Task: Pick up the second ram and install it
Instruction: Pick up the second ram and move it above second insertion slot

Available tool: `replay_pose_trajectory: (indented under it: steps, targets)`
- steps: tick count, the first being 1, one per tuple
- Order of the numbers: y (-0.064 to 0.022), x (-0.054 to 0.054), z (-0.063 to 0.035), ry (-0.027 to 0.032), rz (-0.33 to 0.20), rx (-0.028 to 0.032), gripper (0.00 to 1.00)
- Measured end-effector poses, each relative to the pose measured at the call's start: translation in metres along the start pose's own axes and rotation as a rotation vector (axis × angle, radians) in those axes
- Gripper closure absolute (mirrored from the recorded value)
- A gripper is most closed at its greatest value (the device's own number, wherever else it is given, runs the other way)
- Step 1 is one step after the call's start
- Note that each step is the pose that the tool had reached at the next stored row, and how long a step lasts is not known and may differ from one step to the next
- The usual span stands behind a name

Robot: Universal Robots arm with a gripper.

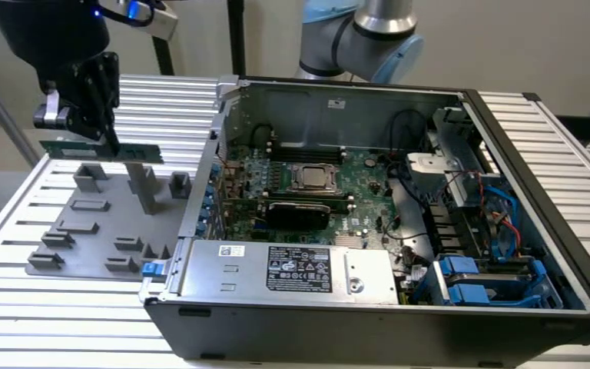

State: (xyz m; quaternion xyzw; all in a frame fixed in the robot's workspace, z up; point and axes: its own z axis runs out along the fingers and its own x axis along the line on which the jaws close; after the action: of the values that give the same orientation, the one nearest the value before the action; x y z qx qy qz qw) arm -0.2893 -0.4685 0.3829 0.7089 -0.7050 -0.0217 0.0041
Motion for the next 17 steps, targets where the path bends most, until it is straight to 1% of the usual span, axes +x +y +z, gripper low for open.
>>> replay_pose_trajectory:
  steps: [10, 13, 17]
  targets:
    - [-0.0449, 0.000, -0.0187, 0.0000, 0.000, -0.0001, 0.87]
    - [-0.0585, 0.000, -0.0221, 0.0000, 0.000, -0.0001, 0.87]
    - [-0.0766, -0.001, -0.0242, 0.0000, 0.000, -0.0001, 0.87]
